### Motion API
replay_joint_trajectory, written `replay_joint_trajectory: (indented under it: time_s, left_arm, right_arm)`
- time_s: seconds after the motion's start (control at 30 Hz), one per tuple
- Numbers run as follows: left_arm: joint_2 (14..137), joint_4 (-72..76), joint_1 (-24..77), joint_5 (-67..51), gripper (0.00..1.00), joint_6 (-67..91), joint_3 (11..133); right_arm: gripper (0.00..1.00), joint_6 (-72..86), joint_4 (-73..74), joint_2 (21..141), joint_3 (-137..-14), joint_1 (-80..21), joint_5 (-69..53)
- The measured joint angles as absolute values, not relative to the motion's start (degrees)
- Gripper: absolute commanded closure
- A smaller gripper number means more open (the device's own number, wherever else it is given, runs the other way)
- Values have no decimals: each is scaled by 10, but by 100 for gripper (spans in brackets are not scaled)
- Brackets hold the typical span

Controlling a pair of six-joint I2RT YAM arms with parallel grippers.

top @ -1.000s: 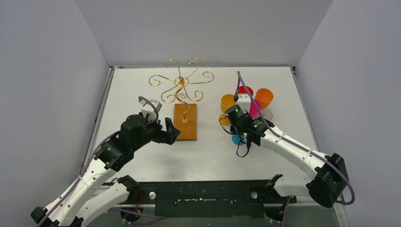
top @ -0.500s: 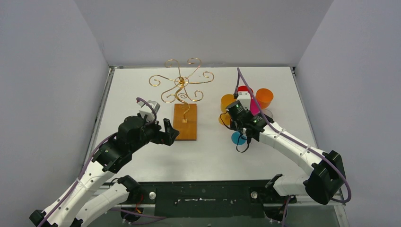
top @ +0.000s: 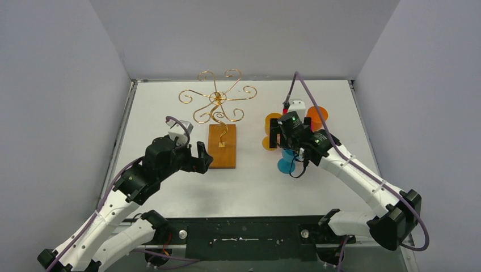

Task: Take the wine glass off the wine glass rack
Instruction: Place the wine glass at the center of the board, then reset both arms

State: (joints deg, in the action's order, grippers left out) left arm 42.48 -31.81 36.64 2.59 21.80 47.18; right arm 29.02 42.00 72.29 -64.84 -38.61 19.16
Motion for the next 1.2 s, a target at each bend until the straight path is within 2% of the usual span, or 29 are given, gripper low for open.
replay_joint_trajectory:
  time_s: [0.1,0.2,0.33,0.43,0.6,0.7,0.83,0.93,1.07,1.2]
  left_arm:
    - [437,-329,354,37,6,215,473]
    - [452,-339,322,41,5,216,473]
    - [454,-343,220,31,5,221,473]
    - [443,-340,107,11,5,225,472]
    - [456,-341,33,6,3,243,487]
    - [488,-340,30,6,3,254,533]
    - [527,-342,29,27,3,255,630]
    - [537,-350,29,62,3,249,672]
    - [532,-382,29,107,3,230,674]
    - [524,-409,30,128,3,216,671]
  right_arm:
    - [12,281,421,694,-667,-386,197]
    - [0,278,411,642,-666,-387,225]
    - [0,272,345,519,-609,-386,281]
    - [0,275,334,459,-592,-383,330]
    - [0,253,330,491,-611,-345,376]
    - [0,224,330,539,-621,-253,323]
    - [0,203,342,620,-679,-68,156]
    - [0,198,350,658,-730,17,52]
    - [0,183,354,650,-745,37,-43]
    - [0,169,358,619,-745,33,-84]
